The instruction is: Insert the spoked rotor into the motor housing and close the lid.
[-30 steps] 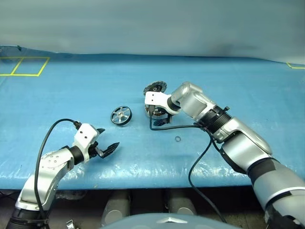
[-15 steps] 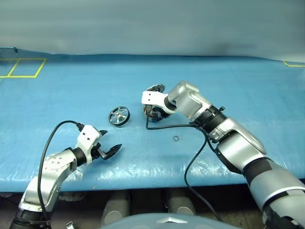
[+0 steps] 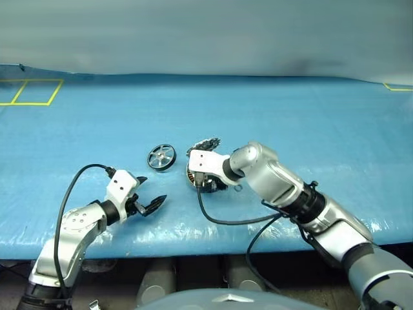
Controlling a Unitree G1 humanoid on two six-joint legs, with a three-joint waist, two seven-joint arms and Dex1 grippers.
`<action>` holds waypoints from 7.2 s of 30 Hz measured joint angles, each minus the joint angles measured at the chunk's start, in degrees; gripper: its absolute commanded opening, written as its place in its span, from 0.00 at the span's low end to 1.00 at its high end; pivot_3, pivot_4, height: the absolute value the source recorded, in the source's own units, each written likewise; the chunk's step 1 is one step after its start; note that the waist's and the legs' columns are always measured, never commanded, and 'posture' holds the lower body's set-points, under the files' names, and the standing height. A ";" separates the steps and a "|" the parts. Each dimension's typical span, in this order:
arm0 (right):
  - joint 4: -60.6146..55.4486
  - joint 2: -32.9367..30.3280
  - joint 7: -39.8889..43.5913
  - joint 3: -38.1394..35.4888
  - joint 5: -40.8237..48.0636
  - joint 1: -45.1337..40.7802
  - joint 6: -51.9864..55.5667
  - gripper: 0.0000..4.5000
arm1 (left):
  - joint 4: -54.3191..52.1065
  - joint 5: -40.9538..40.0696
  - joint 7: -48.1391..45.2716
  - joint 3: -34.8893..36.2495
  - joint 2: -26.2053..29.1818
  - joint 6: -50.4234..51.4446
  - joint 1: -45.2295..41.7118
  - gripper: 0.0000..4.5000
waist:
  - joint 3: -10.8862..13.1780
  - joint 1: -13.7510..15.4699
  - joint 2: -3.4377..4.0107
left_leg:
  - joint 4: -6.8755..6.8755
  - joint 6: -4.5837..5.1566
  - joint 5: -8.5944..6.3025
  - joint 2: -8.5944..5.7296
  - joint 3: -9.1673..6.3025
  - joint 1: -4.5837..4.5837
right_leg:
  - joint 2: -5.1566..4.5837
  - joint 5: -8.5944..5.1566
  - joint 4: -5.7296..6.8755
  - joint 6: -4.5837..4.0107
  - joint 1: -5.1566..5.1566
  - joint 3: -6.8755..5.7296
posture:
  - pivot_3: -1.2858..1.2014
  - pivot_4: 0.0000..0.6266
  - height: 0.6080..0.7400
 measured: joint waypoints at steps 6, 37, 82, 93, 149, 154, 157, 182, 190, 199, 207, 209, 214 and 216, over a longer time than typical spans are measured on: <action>-7.90 -2.73 -3.04 1.48 1.30 2.78 4.88 0.43 | 0.60 0.67 0.09 -1.15 -0.75 0.00 -0.66 1.00 | -0.04 0.58 -0.04 | 0.05 0.00 0.00 0.00 0.00 0.03 | -0.01 -0.12 -0.01 -0.19 0.05 0.00 | 0.52 0.24 1.00; -25.24 -9.90 -8.32 -22.07 18.88 12.56 7.13 0.86 | 2.41 1.40 -1.42 -2.19 -1.44 0.32 -2.77 1.00 | -0.08 1.74 -0.13 | -0.01 0.06 -0.04 -0.01 -0.05 -0.17 | -0.06 -0.08 -0.21 -0.13 0.00 -0.13 | 0.52 0.24 1.00; 0.51 12.98 -40.68 -34.96 13.43 49.30 -40.31 0.36 | 2.10 1.15 -2.43 -1.67 -0.10 2.45 -3.19 1.00 | -0.11 1.52 -0.10 | 0.03 0.04 -0.04 0.39 0.33 0.09 | 0.05 -0.10 -0.17 -0.37 0.06 -0.10 | 0.52 0.24 1.00; -11.66 6.21 -40.08 -34.34 13.39 48.23 -25.97 0.15 | 2.09 1.16 -2.31 -1.66 -0.21 2.41 -2.48 1.00 | -0.10 1.77 -0.08 | 0.01 0.04 -0.04 0.36 0.32 -0.01 | 0.03 -0.10 -0.18 -0.38 -0.02 -0.10 | 0.52 0.24 1.00; -7.17 14.51 -37.33 -24.24 19.64 37.50 -27.31 0.52 | 2.00 1.41 -2.40 -1.92 -0.73 1.17 -2.59 1.00 | -0.09 1.48 -0.08 | 0.00 0.04 -0.04 0.35 0.29 -0.03 | 0.04 -0.09 -0.19 -0.37 -0.02 -0.12 | 0.52 0.24 1.00; -13.52 12.97 -37.51 -26.26 21.69 37.51 -23.78 0.33 | 2.00 1.41 -2.38 -1.92 -0.76 1.15 -2.53 1.00 | -0.09 1.36 -0.07 | -0.03 0.04 -0.04 0.39 0.28 0.01 | 0.08 -0.10 -0.17 -0.39 -0.03 -0.14 | 0.52 0.24 1.00; -15.05 10.24 -37.85 -25.22 21.38 38.14 -20.42 0.17 | 2.01 1.41 -2.40 -1.94 -0.90 1.07 -2.56 1.00 | -0.09 1.42 -0.08 | -0.02 0.04 -0.04 0.36 0.29 -0.03 | 0.04 -0.10 -0.21 -0.39 -0.03 -0.13 | 0.52 0.24 1.00; -13.53 9.43 -41.06 -20.10 17.88 33.71 -14.08 0.01 | 2.01 1.40 -2.28 -2.24 -1.49 1.01 -2.28 1.00 | -0.09 1.37 -0.08 | -0.02 0.04 -0.04 0.37 0.29 -0.02 | 0.06 -0.10 -0.19 -0.39 -0.04 -0.14 | 0.52 0.24 1.00; -11.28 9.68 -40.95 -19.79 17.16 33.43 -14.05 0.01 | 2.01 1.41 -2.25 -2.23 -1.51 1.01 -2.20 1.00 | -0.09 1.34 -0.08 | -0.02 0.04 -0.04 0.37 0.29 -0.02 | 0.06 -0.10 -0.19 -0.39 -0.04 -0.14 | 0.52 0.24 1.00; -11.13 9.68 -40.15 -19.67 17.12 33.38 -14.27 0.01 | 2.01 1.41 -2.26 -2.20 -1.51 1.01 -2.18 1.00 | -0.09 1.33 -0.08 | -0.02 0.04 -0.04 0.37 0.29 -0.02 | 0.06 -0.10 -0.19 -0.39 -0.03 -0.14 | 0.52 0.24 1.00; -11.12 9.12 -39.05 -19.00 17.10 33.39 -15.11 0.01 | 2.01 1.41 -2.27 -2.18 -1.50 1.01 -2.19 1.00 | -0.09 1.25 -0.08 | -0.02 0.04 -0.04 0.37 0.29 -0.01 | 0.06 -0.10 -0.18 -0.38 -0.03 -0.14 | 0.52 0.24 1.00; -11.12 9.06 -38.80 -18.93 17.10 33.44 -15.39 0.01 | 2.01 1.41 -2.27 -2.18 -1.50 1.01 -2.19 1.00 | -0.09 1.17 -0.08 | -0.02 0.04 -0.04 0.37 0.29 -0.02 | 0.06 -0.10 -0.18 -0.38 -0.04 -0.14 | 0.52 0.24 1.00; -10.70 10.13 -39.36 -18.92 16.92 33.54 -16.60 0.01 | 2.01 1.41 -2.29 -2.18 -1.50 1.01 -2.19 1.00 | -0.09 1.04 -0.08 | -0.02 0.04 -0.04 0.37 0.29 -0.02 | 0.06 -0.10 -0.18 -0.38 -0.04 -0.14 | 0.52 0.24 1.00; -10.42 10.46 -39.94 -18.98 16.73 33.54 -16.87 0.01 | 2.01 1.41 -2.29 -2.18 -1.50 1.01 -2.19 1.00 | -0.09 1.03 -0.08 | -0.02 0.04 -0.04 0.37 0.29 -0.02 | 0.06 -0.10 -0.18 -0.38 -0.03 -0.14 | 0.52 0.24 1.00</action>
